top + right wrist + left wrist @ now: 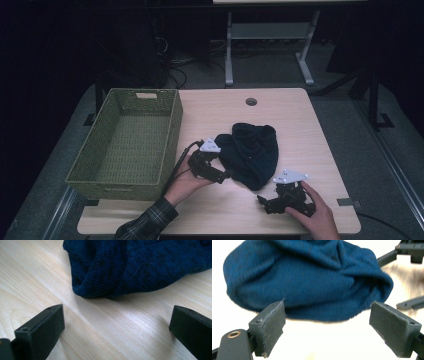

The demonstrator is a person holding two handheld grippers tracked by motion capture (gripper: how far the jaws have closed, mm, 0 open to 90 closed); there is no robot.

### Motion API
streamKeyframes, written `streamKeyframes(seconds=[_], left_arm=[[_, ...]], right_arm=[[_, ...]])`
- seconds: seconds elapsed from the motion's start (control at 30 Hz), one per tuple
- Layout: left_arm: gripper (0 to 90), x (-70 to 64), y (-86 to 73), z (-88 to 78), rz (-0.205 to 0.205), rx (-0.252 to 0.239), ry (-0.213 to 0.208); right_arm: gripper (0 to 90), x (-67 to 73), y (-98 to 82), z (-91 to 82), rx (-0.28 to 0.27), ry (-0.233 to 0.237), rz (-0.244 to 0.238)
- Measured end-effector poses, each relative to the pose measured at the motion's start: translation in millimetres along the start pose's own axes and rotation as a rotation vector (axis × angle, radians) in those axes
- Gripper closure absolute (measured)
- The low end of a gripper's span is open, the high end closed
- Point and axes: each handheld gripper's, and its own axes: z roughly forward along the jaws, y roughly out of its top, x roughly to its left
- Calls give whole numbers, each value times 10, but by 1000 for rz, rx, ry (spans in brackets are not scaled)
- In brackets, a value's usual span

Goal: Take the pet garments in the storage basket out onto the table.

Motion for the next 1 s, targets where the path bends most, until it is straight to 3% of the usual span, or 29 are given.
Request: streamKeyframes(seconds=[0.13,0.17,0.47,0.6,0.73,1.0], left_arm=[[130,-27,-138,8,-10,29,20],[131,-46,-200,22,1,58,28],[130,-58,-385,70,-10,132,77],[129,-81,-447,78,25,105,108],[127,-102,-537,94,43,24,116],[129,-107,-546,94,38,17,116]], right_arm=[[0,1,0,-1,1,0,1],[0,1,0,-1,1,0,1],[0,1,0,0,0,0,1],[0,1,0,0,0,1,1],[0,1,-1,1,-1,1,2],[0,3,-2,-3,2,-2,1]])
